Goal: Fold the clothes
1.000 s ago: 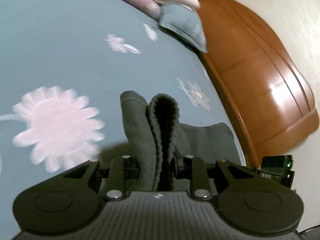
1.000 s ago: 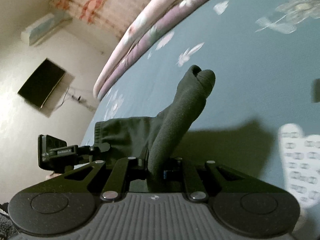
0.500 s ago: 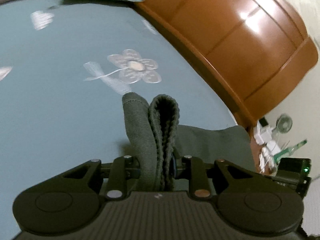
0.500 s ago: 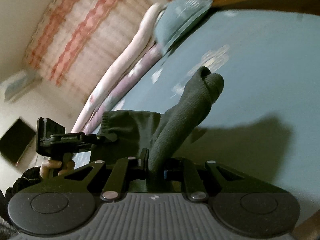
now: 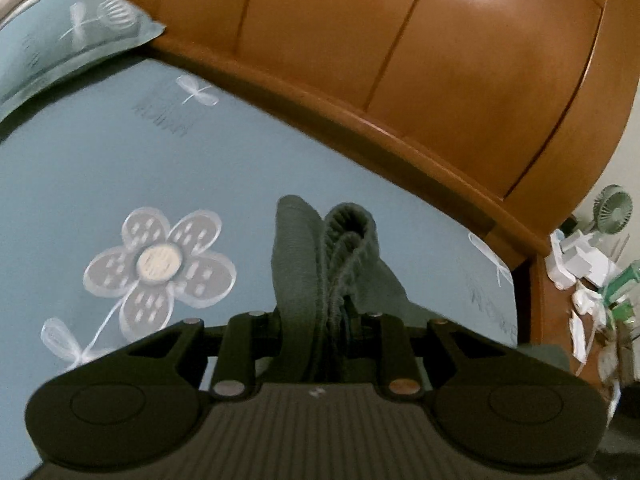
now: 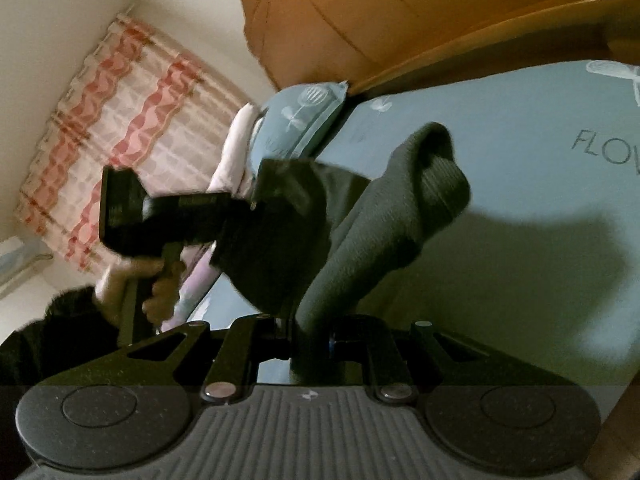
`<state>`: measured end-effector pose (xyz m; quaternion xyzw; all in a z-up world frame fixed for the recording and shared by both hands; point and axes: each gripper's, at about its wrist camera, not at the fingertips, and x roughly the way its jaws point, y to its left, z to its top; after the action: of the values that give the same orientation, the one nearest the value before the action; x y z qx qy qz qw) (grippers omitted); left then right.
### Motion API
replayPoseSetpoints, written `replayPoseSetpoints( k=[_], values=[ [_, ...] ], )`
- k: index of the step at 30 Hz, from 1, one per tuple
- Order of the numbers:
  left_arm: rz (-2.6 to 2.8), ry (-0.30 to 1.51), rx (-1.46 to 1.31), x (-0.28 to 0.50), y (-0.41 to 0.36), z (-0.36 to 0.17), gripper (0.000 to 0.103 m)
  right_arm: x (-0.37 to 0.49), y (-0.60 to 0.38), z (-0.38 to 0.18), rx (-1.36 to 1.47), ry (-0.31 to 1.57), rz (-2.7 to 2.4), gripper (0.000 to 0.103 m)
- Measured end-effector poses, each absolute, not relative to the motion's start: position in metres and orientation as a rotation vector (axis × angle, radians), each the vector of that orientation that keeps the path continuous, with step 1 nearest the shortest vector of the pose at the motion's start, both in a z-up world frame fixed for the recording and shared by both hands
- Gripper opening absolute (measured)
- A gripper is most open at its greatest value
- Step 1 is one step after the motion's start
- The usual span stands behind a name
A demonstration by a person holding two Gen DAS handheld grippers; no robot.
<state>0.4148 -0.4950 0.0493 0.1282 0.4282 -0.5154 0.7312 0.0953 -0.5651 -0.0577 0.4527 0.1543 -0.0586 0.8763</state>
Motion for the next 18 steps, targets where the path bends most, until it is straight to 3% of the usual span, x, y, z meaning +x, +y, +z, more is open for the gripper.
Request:
replayPoseSetpoints(
  k=[15, 18],
  values=[
    [-1.106, 0.930, 0.402, 0.411, -0.559, 0.026, 0.023, 0.103, -0.597, -0.094, 0.976, 0.337, -0.254, 0.019],
    [-1.079, 0.928, 0.408, 0.419, -0.554, 0.026, 0.028, 0.099, -0.604, -0.098, 0.982, 0.353, -0.273, 0.026]
  ],
)
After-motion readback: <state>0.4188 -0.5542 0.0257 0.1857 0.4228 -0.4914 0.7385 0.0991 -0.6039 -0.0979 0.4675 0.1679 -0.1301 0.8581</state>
